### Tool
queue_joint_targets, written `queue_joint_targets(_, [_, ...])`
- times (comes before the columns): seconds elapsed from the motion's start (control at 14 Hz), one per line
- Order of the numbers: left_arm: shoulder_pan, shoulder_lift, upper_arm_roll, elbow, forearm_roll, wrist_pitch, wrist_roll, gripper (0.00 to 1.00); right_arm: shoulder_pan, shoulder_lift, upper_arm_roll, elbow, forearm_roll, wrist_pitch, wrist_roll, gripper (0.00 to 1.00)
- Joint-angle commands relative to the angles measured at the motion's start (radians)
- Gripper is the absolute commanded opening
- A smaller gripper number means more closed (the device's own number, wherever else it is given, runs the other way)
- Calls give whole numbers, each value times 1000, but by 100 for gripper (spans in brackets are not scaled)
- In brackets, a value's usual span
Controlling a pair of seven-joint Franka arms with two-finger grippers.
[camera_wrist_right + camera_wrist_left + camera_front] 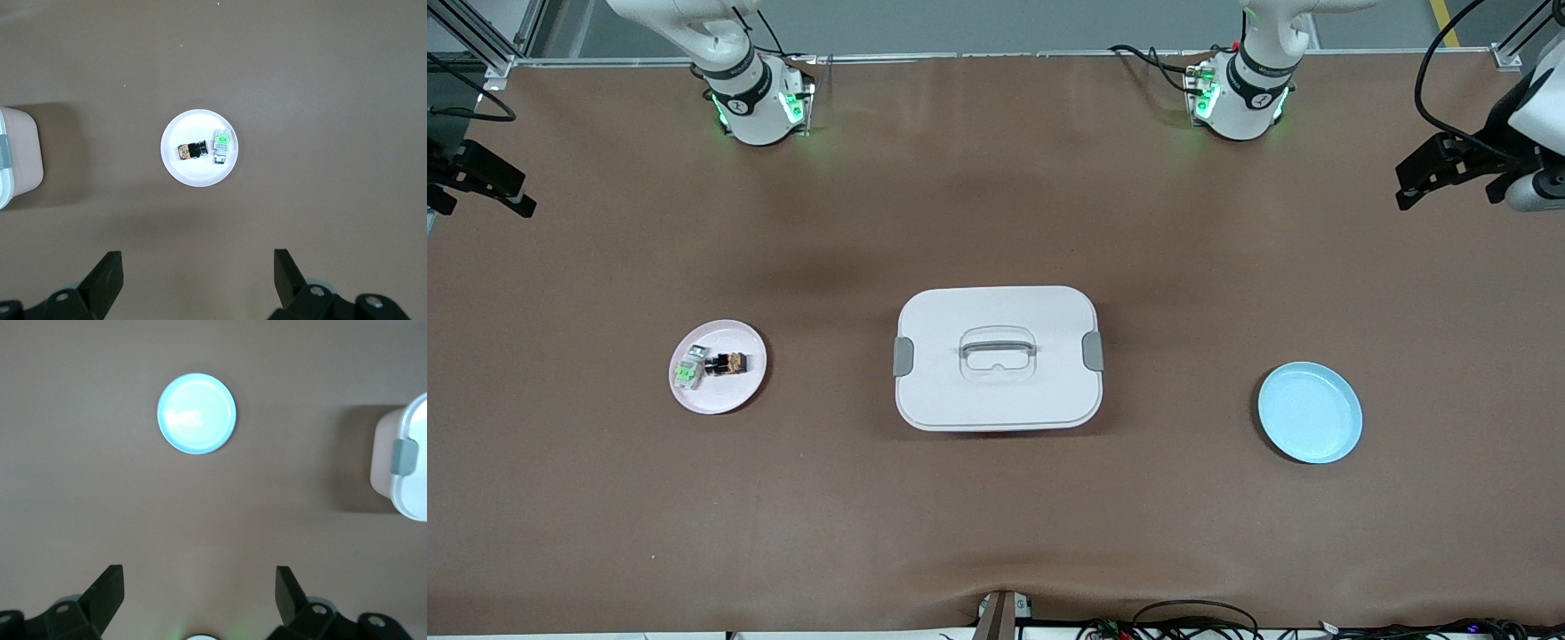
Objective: Transfer orange switch to right arm and place
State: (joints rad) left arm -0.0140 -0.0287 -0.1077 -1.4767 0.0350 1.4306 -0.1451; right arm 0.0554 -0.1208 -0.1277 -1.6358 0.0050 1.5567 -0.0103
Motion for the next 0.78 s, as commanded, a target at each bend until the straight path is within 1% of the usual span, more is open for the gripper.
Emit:
queue_joint_targets(0.0, [6,-13,5,3,-49,-32,27,100,1,16,-1,30,1,-20,1,100])
queue_joint_targets(0.71, [5,-11,5,10,-33,-32,30,100,1,16,-1,36,-11,-24,3,100])
